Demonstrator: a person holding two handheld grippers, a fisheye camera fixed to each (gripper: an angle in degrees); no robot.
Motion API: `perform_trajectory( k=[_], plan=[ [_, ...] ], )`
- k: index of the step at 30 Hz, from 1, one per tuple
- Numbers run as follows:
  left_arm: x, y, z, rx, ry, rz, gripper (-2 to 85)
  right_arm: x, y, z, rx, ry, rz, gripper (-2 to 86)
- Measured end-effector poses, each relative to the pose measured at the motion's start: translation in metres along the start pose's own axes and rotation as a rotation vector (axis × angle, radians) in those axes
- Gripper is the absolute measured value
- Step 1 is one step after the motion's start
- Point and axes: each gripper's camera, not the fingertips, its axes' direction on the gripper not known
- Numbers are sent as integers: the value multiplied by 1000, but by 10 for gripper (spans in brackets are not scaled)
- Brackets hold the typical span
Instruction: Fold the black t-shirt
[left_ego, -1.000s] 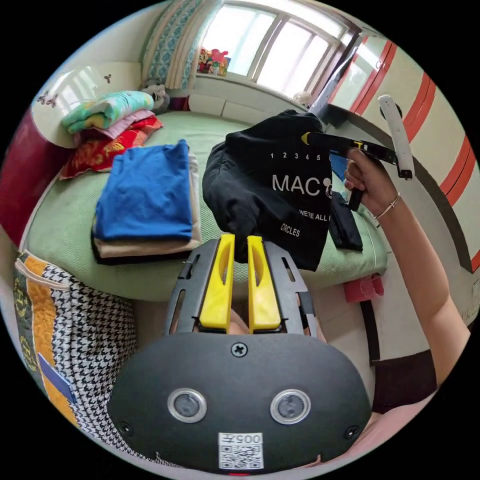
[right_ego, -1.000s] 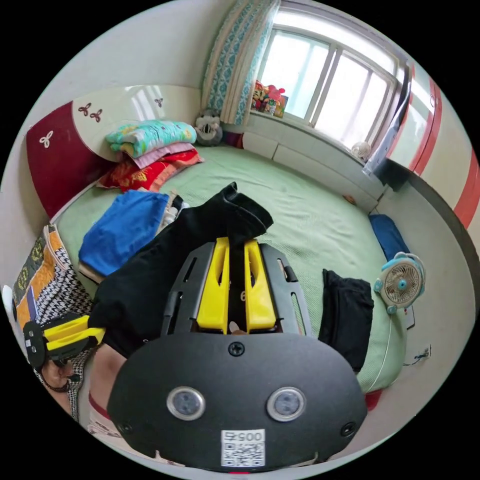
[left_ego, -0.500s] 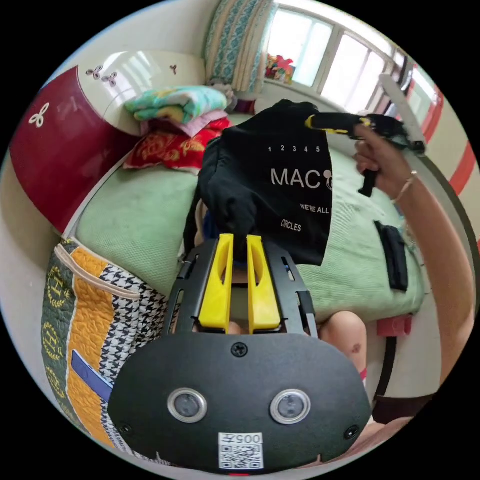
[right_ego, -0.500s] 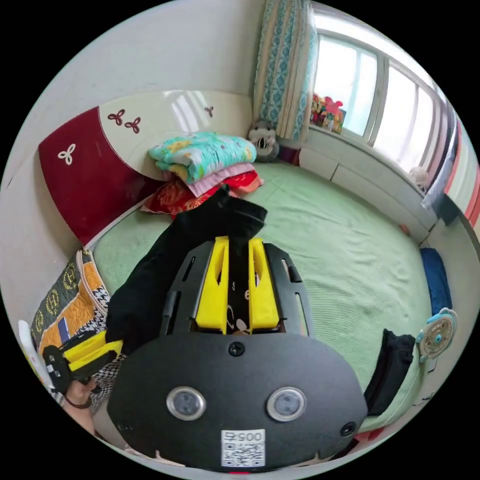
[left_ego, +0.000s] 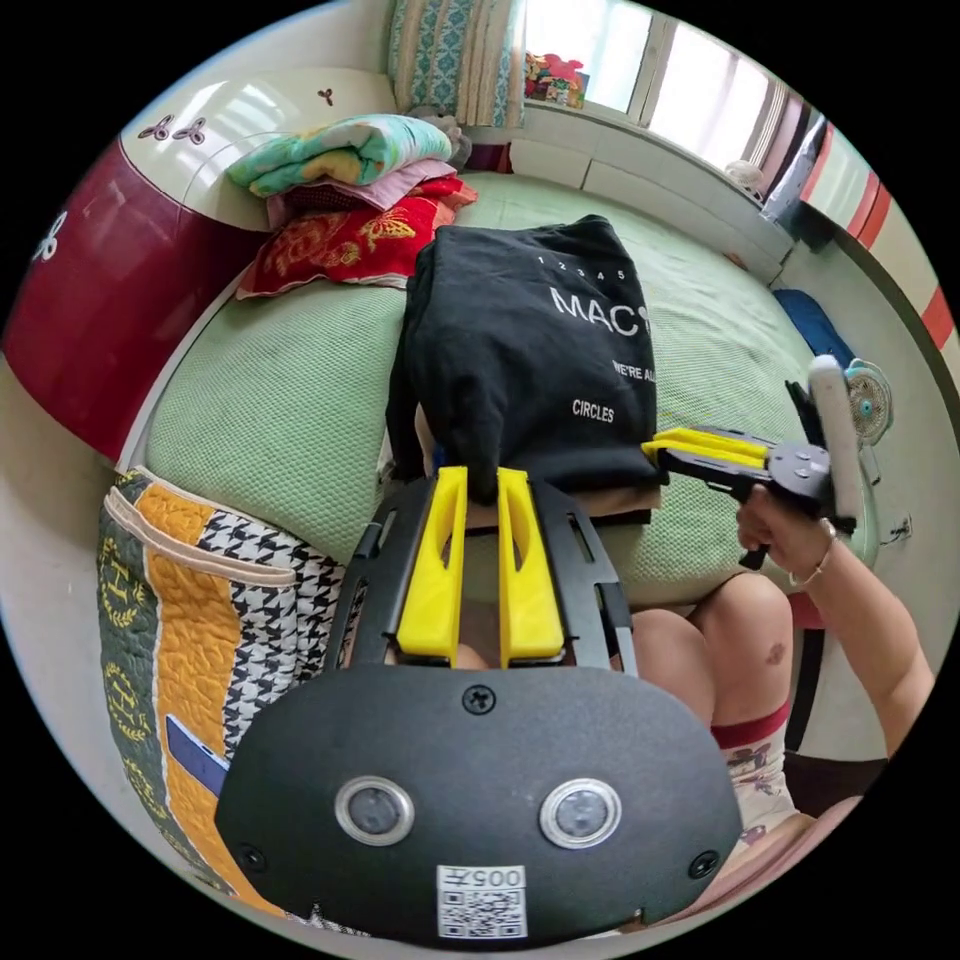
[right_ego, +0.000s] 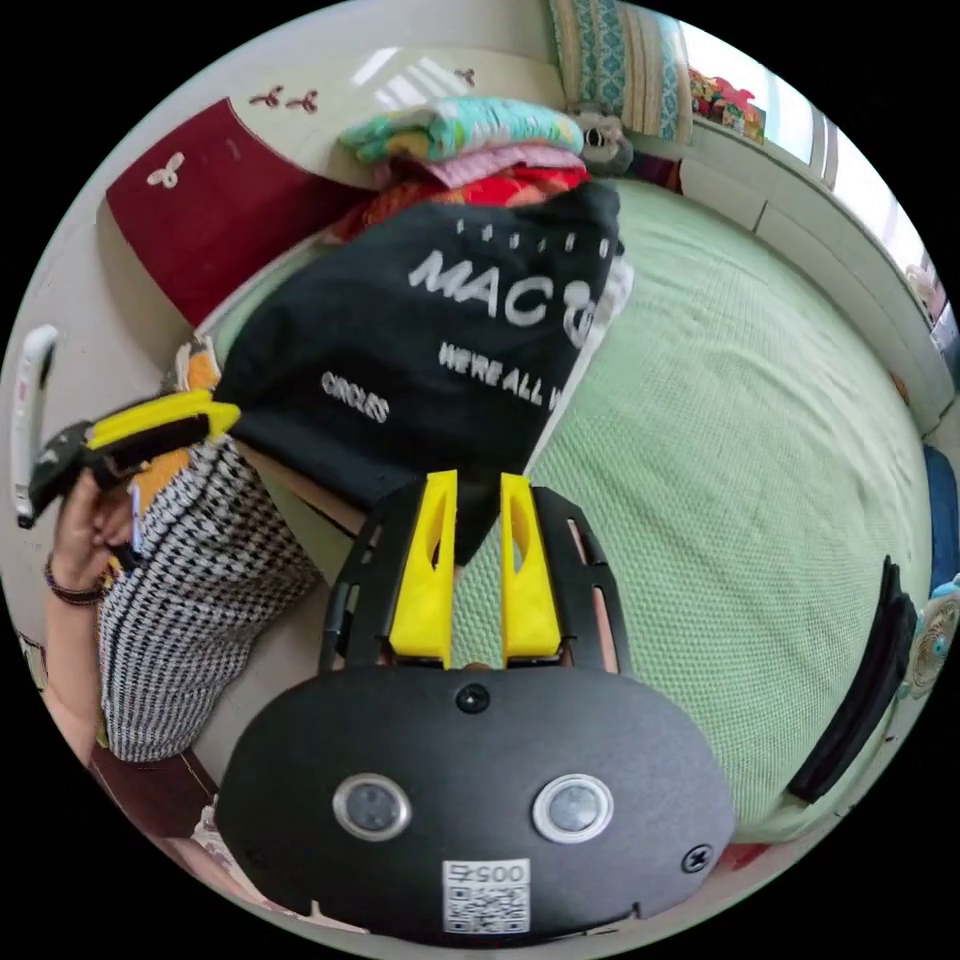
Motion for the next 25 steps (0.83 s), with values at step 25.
perform_trajectory(
  k=[25],
  plan=[
    [382,-37,138,-55,192,444,-4,203,287,-78,-4,329,584,63]
  ],
)
